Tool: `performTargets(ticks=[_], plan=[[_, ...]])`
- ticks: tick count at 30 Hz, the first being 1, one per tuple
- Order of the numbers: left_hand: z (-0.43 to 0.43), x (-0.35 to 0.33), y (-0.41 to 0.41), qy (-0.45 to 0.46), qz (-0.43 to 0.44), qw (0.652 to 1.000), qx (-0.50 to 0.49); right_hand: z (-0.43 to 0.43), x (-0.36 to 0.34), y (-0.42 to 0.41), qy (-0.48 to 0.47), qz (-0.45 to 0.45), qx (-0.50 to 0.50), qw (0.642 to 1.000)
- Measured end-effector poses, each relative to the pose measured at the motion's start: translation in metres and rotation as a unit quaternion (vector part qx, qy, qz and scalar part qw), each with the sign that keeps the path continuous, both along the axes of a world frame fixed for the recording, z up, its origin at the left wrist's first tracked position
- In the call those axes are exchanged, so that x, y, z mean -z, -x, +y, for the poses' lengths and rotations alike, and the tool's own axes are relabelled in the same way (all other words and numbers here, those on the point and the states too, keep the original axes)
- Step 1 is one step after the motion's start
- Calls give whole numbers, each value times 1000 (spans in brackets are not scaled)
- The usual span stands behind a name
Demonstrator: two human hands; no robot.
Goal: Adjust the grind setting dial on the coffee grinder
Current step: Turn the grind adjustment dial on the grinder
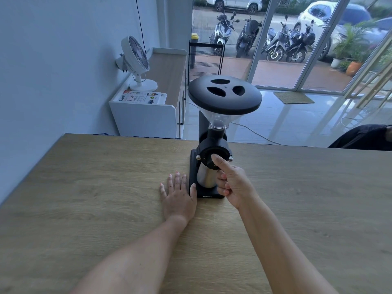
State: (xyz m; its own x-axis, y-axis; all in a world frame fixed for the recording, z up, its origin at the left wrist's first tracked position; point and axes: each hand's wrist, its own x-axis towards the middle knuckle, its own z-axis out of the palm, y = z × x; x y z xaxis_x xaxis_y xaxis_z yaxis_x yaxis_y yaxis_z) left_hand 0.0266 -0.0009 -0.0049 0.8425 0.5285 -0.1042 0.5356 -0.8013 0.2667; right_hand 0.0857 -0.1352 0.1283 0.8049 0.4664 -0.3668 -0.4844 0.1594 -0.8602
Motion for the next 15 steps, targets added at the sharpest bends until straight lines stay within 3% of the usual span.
performTargets(ticks=[8, 15], plan=[[0, -1, 0, 2, 3, 1000, 2, -5, 2, 0, -3, 20, -66, 998], [0, -1, 1, 3, 3, 1000, 2, -4, 4, -4, -2, 22, -49, 999]])
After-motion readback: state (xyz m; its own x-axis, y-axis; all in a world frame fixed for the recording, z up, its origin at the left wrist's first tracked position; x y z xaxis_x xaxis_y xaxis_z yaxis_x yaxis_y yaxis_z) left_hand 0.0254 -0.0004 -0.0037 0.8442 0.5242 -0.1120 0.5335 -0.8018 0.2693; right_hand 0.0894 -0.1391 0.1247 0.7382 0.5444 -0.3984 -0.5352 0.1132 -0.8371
